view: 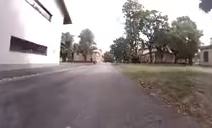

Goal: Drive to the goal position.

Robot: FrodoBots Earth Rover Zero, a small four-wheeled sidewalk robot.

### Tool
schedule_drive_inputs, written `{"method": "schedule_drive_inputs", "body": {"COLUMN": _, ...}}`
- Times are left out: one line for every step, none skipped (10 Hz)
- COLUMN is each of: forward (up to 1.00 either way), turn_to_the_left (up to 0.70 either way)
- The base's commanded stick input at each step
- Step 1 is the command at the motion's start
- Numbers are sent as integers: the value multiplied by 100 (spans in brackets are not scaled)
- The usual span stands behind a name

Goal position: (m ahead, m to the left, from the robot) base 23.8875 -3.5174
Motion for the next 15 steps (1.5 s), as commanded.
{"method": "schedule_drive_inputs", "body": {"forward": 70, "turn_to_the_left": 0}}
{"method": "schedule_drive_inputs", "body": {"forward": 70, "turn_to_the_left": 0}}
{"method": "schedule_drive_inputs", "body": {"forward": 70, "turn_to_the_left": 0}}
{"method": "schedule_drive_inputs", "body": {"forward": 70, "turn_to_the_left": 0}}
{"method": "schedule_drive_inputs", "body": {"forward": 70, "turn_to_the_left": 0}}
{"method": "schedule_drive_inputs", "body": {"forward": 70, "turn_to_the_left": 0}}
{"method": "schedule_drive_inputs", "body": {"forward": 70, "turn_to_the_left": 0}}
{"method": "schedule_drive_inputs", "body": {"forward": 70, "turn_to_the_left": 0}}
{"method": "schedule_drive_inputs", "body": {"forward": 70, "turn_to_the_left": 0}}
{"method": "schedule_drive_inputs", "body": {"forward": 70, "turn_to_the_left": 0}}
{"method": "schedule_drive_inputs", "body": {"forward": 70, "turn_to_the_left": 0}}
{"method": "schedule_drive_inputs", "body": {"forward": 70, "turn_to_the_left": 0}}
{"method": "schedule_drive_inputs", "body": {"forward": 70, "turn_to_the_left": 0}}
{"method": "schedule_drive_inputs", "body": {"forward": 70, "turn_to_the_left": 0}}
{"method": "schedule_drive_inputs", "body": {"forward": 70, "turn_to_the_left": 0}}
